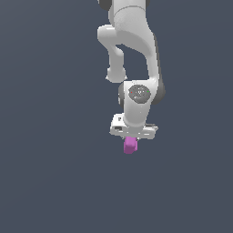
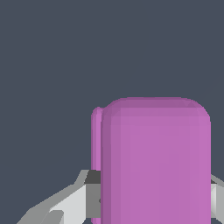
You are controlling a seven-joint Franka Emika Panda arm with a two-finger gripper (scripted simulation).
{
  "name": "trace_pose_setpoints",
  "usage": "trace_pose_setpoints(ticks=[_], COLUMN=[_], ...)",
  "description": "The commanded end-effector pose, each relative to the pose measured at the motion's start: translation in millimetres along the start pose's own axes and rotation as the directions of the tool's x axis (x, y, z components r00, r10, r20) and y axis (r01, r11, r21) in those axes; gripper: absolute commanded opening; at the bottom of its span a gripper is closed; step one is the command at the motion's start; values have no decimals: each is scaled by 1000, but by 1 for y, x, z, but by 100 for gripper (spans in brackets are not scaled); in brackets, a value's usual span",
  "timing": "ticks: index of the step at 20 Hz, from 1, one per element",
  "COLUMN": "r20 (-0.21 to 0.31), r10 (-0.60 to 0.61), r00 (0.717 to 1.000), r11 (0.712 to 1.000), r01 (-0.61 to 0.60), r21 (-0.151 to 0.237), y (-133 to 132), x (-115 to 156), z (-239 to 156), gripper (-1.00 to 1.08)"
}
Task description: Pick up the object and move it to a goal position.
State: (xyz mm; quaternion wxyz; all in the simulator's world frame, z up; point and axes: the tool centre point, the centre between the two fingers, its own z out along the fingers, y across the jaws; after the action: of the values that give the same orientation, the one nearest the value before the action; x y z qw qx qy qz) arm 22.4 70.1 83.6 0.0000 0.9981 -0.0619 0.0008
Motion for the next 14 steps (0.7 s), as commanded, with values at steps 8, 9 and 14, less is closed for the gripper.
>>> trace_pose_setpoints(ticks=[8,9,14], r20=[-46,-55,-113], r10=[-37,-45,-91], r00=[998,997,989], r11=[999,999,995], r01=[38,46,96], r21=[18,21,41], y=[10,12,25], x=[11,13,26], z=[-20,-25,-51], gripper=[-100,-100,-100])
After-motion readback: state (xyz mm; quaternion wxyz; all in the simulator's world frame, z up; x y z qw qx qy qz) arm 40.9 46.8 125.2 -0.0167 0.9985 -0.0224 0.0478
